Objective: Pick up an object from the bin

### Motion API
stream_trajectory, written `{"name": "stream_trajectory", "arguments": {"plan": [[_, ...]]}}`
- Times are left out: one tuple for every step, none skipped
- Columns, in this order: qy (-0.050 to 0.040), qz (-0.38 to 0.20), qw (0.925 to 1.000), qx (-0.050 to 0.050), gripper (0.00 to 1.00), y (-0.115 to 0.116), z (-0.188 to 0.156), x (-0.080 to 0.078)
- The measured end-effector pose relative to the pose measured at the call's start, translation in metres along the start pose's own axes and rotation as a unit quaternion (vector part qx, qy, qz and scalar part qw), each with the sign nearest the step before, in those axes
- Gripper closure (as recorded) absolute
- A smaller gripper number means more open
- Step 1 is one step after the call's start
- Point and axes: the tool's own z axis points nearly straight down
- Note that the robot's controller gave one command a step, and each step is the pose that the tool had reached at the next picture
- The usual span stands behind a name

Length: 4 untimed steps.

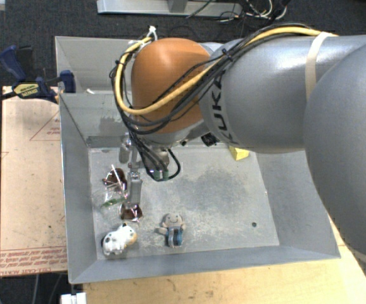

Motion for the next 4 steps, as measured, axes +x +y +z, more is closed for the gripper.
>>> {"name": "stream_trajectory", "arguments": {"plan": [[-0.0037,0.002,1.0000,-0.001,0.00,-0.001,-0.005,-0.002],[-0.0065,-0.036,0.9993,-0.001,0.00,0.009,0.029,0.000],[-0.0013,-0.105,0.9945,0.001,0.00,0.028,0.049,0.000],[-0.0048,-0.134,0.9910,-0.001,0.00,-0.024,0.037,-0.024]]}}
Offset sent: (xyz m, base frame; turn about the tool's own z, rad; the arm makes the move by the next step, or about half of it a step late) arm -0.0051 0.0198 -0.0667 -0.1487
